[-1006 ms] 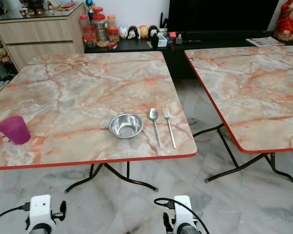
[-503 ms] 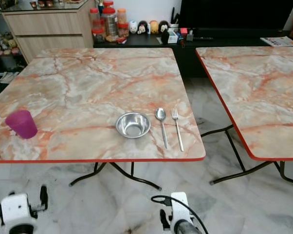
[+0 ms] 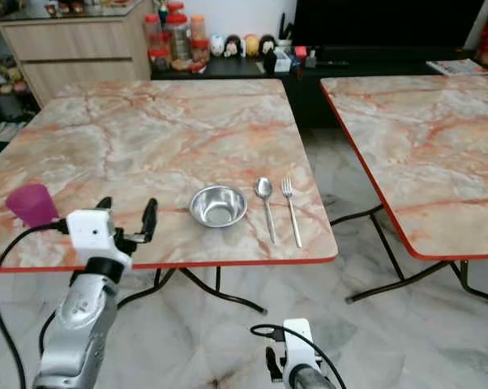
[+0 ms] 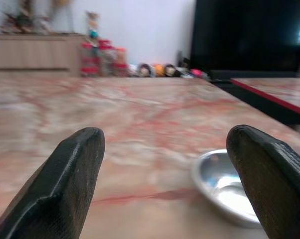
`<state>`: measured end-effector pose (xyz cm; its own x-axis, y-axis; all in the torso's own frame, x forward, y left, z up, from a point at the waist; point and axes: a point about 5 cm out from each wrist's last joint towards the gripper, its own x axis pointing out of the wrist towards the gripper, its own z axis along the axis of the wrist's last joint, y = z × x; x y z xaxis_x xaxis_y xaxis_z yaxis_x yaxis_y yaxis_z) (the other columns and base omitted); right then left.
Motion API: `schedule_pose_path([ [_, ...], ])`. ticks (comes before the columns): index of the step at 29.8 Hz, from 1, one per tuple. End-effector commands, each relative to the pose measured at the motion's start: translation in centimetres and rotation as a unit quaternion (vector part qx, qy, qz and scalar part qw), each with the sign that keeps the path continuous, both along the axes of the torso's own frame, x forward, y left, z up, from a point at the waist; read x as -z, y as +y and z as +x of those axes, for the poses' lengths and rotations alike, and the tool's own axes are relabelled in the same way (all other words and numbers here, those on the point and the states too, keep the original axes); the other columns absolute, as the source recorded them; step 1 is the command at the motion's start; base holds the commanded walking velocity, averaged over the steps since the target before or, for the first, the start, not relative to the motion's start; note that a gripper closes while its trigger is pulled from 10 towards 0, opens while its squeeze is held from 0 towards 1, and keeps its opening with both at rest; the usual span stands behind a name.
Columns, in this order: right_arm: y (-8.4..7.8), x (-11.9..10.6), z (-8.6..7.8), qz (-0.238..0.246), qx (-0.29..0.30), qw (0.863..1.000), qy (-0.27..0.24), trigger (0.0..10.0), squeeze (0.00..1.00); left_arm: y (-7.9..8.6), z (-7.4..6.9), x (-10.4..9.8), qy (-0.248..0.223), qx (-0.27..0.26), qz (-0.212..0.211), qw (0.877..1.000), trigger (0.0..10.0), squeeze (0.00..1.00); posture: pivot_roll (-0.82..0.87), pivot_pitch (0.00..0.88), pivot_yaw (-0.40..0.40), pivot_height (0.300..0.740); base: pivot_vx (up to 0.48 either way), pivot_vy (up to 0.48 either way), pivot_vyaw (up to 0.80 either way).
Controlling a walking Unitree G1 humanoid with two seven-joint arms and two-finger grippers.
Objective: Setting the table
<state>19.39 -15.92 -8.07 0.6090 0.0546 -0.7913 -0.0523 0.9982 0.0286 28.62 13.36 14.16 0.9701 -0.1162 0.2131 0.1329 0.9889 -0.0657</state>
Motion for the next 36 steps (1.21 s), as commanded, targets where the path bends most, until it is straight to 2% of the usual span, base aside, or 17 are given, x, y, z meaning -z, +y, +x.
schedule_pose_path([
  [1, -0.2, 0.0, -0.1, 0.002, 0.012, 1.000, -0.002, 10.0, 0.00, -0.7, 0.6, 0.1, 0.017, 0.021, -0.008, 1.000, 10.0, 0.00, 0.09, 0.000, 0.009, 0.709, 0.000, 0.000, 0.00],
  [2, -0.2, 0.0, -0.1, 0.002, 0.014, 1.000, -0.002, 10.0, 0.00, -1.0, 1.1, 0.1, 0.020, 0.022, -0.009, 1.000, 10.0, 0.00, 0.09, 0.000, 0.004, 0.709, 0.000, 0.000, 0.00],
  [4, -0.3, 0.1, -0.3, -0.001, 0.014, 1.000, -0.002, 10.0, 0.00, -2.1, 2.9, -1.0, 0.015, 0.032, -0.021, 0.999, 10.0, 0.00, 0.09, 0.000, 0.005, 0.709, 0.156, 0.000, 0.00],
  [9, -0.2, 0.1, -0.2, 0.002, 0.021, 1.000, -0.002, 10.0, 0.00, -3.1, 3.9, -2.3, -0.001, 0.049, -0.024, 0.999, 10.0, 0.00, 0.08, 0.000, 0.011, 0.709, 0.328, 0.000, 0.00],
  [15, -0.2, 0.1, -0.1, 0.012, 0.037, 0.999, 0.000, 10.0, 0.00, -3.2, 4.2, -2.3, 0.000, 0.054, -0.021, 0.998, 10.0, 0.00, 0.07, 0.000, 0.017, 0.709, 0.344, 0.000, -0.40],
  [31, -0.2, 0.0, 0.0, 0.006, 0.030, 1.000, -0.005, 10.0, 0.00, -2.0, 4.3, -2.0, 0.006, 0.030, -0.025, 0.999, 10.0, 0.00, 0.07, 0.000, 0.012, 0.709, 0.347, 0.000, 0.00],
  [33, -0.2, 0.0, 0.0, 0.006, 0.027, 1.000, -0.003, 10.0, 0.00, -1.7, 4.4, -1.7, 0.017, 0.020, -0.013, 1.000, 10.0, 0.00, 0.07, 0.000, 0.009, 0.709, 0.277, 0.000, 0.00],
  [34, -0.1, 0.1, -0.1, 0.006, 0.022, 1.000, -0.001, 10.0, 0.00, -1.3, 4.5, -1.1, 0.039, 0.001, -0.001, 0.999, 10.0, 0.00, 0.07, 0.000, 0.010, 0.709, 0.000, 0.000, 0.00],
  [36, -0.1, 0.1, -0.2, 0.006, 0.022, 1.000, 0.001, 10.0, 0.00, -0.8, 4.3, -0.3, 0.071, -0.010, -0.009, 0.997, 10.0, 0.00, 0.07, 0.000, 0.014, 0.709, 0.000, 0.000, 0.00],
])
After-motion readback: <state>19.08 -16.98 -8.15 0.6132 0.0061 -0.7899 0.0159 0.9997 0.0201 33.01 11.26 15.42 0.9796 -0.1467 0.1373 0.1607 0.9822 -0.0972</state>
